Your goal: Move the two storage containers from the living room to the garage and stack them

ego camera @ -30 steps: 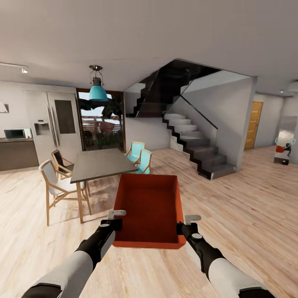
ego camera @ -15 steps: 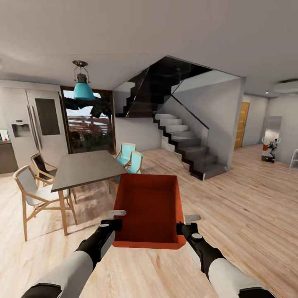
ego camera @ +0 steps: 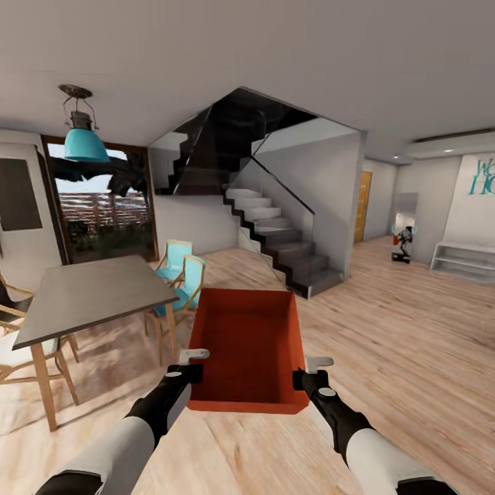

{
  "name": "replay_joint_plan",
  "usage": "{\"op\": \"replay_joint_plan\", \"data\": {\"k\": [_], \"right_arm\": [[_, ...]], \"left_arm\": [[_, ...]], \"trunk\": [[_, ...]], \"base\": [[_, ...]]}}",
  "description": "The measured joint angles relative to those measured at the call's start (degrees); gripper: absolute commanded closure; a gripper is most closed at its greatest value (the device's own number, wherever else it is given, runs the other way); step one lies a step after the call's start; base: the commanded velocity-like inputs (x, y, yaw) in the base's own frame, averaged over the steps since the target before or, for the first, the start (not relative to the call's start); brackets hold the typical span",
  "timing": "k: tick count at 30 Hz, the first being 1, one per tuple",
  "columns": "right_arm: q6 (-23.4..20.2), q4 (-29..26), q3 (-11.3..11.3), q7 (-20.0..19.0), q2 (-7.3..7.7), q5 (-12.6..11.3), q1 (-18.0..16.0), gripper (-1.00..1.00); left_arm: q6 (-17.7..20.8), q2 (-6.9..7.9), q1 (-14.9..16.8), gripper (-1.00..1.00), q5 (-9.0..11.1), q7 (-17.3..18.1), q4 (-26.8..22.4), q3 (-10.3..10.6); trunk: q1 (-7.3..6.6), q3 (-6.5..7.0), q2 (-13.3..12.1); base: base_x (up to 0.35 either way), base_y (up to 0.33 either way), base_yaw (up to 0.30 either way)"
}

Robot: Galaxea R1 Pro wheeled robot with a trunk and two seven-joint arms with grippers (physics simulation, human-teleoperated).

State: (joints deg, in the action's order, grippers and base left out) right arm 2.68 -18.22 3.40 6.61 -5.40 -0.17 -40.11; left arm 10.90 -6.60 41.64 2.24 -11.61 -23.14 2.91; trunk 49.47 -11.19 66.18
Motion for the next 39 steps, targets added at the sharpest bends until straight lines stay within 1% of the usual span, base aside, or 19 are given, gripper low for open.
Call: {"op": "replay_joint_plan", "data": {"k": [5, 31, 39], "right_arm": [[0.0, 0.0, 0.0, 0.0, 0.01, 0.0, 0.0, 1.00], [-0.2, 0.0, -0.1, -0.1, 0.02, 0.1, 0.0, 1.00], [-0.2, 0.0, 0.1, -0.2, 0.21, -0.3, 0.0, 1.00]], "left_arm": [[0.0, -0.02, 0.0, 1.00, -0.1, 0.0, 0.0, 0.0], [0.3, -0.04, 0.0, 1.00, -0.1, -0.1, -0.1, -0.1], [0.5, -0.24, 0.0, 1.00, -0.4, -0.1, -0.3, -0.3]], "trunk": [[0.03, 0.00, 0.0], [0.03, 0.00, 0.0], [0.03, 0.00, 0.0]], "base": [[0.074, 0.000, -0.287], [0.001, 0.000, -0.287], [0.000, 0.000, -0.287]]}}
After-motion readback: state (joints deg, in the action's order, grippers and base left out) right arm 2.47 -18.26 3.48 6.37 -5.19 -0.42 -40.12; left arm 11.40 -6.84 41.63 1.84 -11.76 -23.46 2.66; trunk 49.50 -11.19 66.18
